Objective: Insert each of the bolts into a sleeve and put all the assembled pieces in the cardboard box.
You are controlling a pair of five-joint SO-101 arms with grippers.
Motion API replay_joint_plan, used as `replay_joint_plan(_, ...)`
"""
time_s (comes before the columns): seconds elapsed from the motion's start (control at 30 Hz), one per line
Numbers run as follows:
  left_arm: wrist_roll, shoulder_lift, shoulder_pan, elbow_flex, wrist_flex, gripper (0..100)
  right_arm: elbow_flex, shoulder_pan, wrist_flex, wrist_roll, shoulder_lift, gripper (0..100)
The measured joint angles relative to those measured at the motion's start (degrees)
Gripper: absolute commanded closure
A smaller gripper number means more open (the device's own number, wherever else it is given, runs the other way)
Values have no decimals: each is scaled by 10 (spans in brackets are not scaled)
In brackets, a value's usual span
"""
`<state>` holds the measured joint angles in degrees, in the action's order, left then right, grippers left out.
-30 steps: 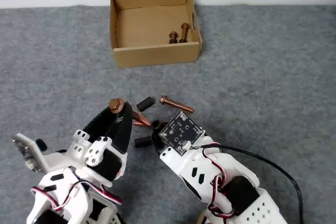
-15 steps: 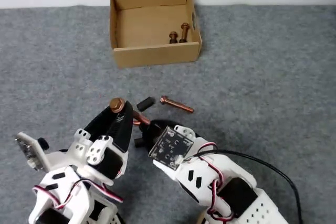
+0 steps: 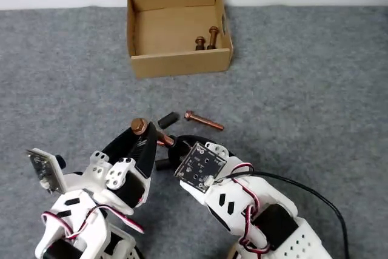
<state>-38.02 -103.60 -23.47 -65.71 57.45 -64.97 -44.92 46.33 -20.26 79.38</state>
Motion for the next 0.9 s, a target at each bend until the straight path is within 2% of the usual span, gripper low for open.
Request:
replay_joint_plan(0.13,11,-1,-5,-23,0,995,0,0,-24,0,-1,991)
replay_joint_plan(0.23,55,0,-35,-44,1,977,0,-7,-26,-8,-1,991)
replay_joint_plan(0.4,86,-1,-40,-48,19,815,0,-13,-29,-18,-1,991)
replay_joint_plan(0.5,89,0,-25,-48,45,769,0,-11,-29,-19,-1,991)
replay_joint_plan(0.8,90,0,11,19,142,769,-9,-13,-30,-19,-1,991)
replay_joint_plan(0.9,91,0,44,46,144,829,-11,11,-31,-2,-4,991)
